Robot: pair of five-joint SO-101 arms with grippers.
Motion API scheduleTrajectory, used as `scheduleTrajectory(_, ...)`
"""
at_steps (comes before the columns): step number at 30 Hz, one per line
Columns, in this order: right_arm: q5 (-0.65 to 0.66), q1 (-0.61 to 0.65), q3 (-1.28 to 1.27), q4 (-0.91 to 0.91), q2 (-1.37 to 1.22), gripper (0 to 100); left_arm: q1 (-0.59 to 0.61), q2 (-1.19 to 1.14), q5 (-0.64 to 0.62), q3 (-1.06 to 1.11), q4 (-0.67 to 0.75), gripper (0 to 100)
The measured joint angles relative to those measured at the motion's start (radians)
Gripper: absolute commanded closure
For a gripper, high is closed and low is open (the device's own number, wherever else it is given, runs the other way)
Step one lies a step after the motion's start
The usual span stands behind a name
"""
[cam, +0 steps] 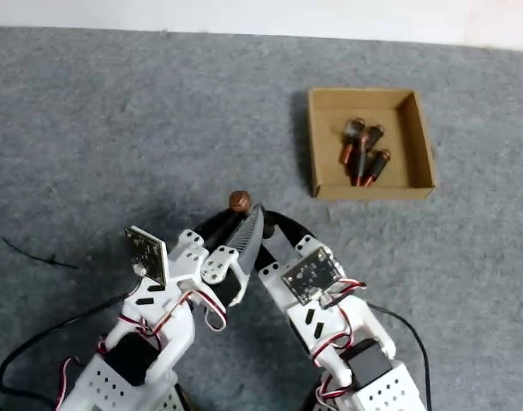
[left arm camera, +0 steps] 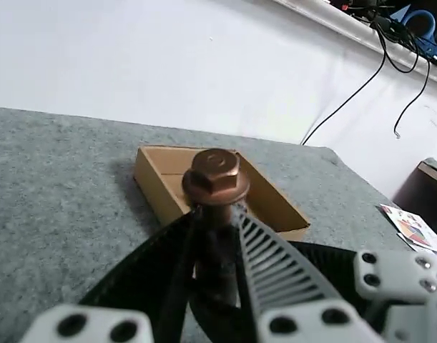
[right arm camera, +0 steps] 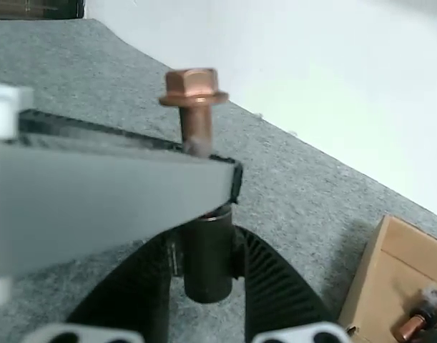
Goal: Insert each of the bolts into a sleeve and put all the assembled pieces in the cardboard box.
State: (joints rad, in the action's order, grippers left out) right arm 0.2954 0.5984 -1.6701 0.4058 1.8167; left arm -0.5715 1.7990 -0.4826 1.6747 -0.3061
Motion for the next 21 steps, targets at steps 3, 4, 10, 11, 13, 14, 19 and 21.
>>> scheduleTrajectory(3, 0.0, 0.0, 0.0, 0.0, 0.0, 99.5, 0.0, 0.0, -0.002, 0.0, 0.0, 85)
scheduleTrajectory(4, 0.0, 0.0, 0.0, 0.0, 0.0, 99.5, 0.0, 0.0, -0.002, 0.0, 0.0, 79)
scheduleTrajectory(10, 0.0, -0.005, 0.0, 0.0, -0.002, 99.5, -0.002, 0.009, -0.035, 0.002, -0.06, 62)
scheduleTrajectory(11, 0.0, -0.005, 0.0, 0.0, -0.002, 99.5, -0.002, 0.009, -0.037, 0.002, -0.063, 63)
scheduleTrajectory(13, 0.0, -0.005, 0.0, 0.0, -0.002, 99.5, 0.002, 0.009, -0.041, 0.002, -0.063, 65)
scheduleTrajectory(14, 0.0, -0.005, 0.0, 0.0, -0.002, 99.5, 0.008, 0.009, -0.041, 0.002, -0.063, 65)
scheduleTrajectory(19, 0.0, -0.023, 0.0, -0.002, -0.002, 99.5, 0.166, 0.0, -0.153, -0.005, -0.034, 67)
scheduleTrajectory(21, 0.0, -0.028, 0.0, -0.002, 0.0, 99.5, 0.244, 0.0, -0.221, -0.009, -0.031, 68)
